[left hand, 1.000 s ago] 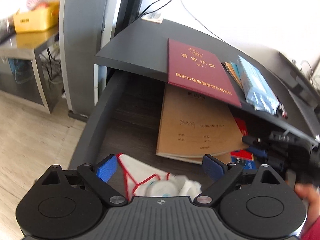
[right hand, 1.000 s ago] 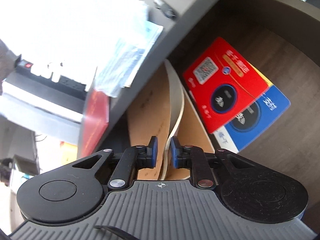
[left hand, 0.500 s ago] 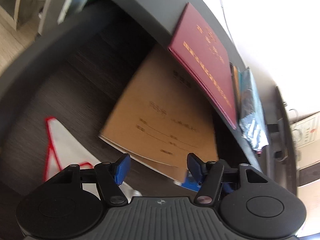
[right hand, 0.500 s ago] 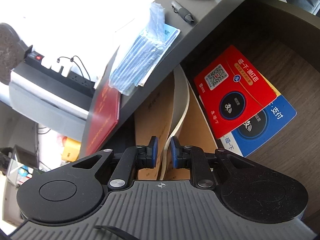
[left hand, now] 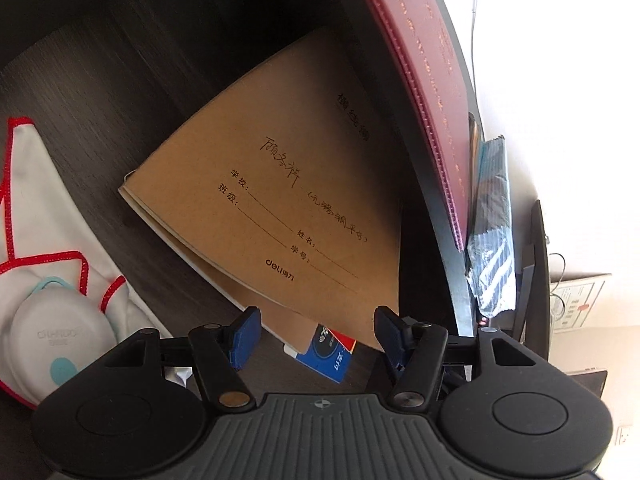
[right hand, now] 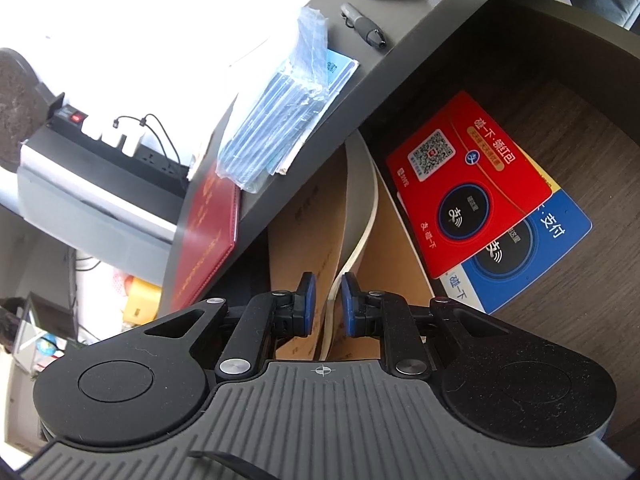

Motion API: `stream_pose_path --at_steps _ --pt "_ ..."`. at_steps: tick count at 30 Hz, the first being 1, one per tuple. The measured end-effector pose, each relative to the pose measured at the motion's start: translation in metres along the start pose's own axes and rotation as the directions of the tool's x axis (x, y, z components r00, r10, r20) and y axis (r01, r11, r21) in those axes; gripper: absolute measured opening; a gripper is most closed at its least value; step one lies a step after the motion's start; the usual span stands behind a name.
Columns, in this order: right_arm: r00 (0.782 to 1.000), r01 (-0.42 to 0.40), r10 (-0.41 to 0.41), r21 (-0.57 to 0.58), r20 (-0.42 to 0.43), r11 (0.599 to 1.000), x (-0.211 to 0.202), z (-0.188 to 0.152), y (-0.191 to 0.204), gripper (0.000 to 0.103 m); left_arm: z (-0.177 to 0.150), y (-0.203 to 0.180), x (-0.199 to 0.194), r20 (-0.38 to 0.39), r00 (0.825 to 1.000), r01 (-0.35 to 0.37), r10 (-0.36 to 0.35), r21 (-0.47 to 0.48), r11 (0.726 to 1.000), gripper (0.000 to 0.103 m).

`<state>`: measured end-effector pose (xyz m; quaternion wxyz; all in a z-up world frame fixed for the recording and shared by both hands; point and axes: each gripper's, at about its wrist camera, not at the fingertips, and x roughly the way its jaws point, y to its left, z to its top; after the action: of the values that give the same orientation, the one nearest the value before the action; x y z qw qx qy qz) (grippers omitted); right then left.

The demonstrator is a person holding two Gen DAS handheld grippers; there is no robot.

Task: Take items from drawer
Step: 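Close the right gripper on the tan notebook edge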

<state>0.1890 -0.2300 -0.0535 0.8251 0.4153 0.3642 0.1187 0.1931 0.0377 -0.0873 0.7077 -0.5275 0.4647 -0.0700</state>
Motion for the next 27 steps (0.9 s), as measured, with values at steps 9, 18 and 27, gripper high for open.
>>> stream_pose_path --at_steps 9,18,27 --pt "1.000 0.000 0.000 0.010 0.004 1.000 0.000 0.001 -0.002 0.020 0.002 -0.006 0.004 0.052 0.999 0.018 -0.015 -0.052 0.999 0.057" --pt "0.998 0.003 -0.003 0.013 -0.056 1.000 0.006 0.001 0.001 0.050 -0.009 -0.038 -0.008 0.084 0.996 0.017 -0.027 0.113 0.993 0.056" --pt "0.998 0.036 -0.027 0.153 -0.062 0.988 0.029 0.003 0.000 0.051 -0.012 -0.050 0.000 0.086 0.994 0.058 -0.070 0.135 0.989 0.056"
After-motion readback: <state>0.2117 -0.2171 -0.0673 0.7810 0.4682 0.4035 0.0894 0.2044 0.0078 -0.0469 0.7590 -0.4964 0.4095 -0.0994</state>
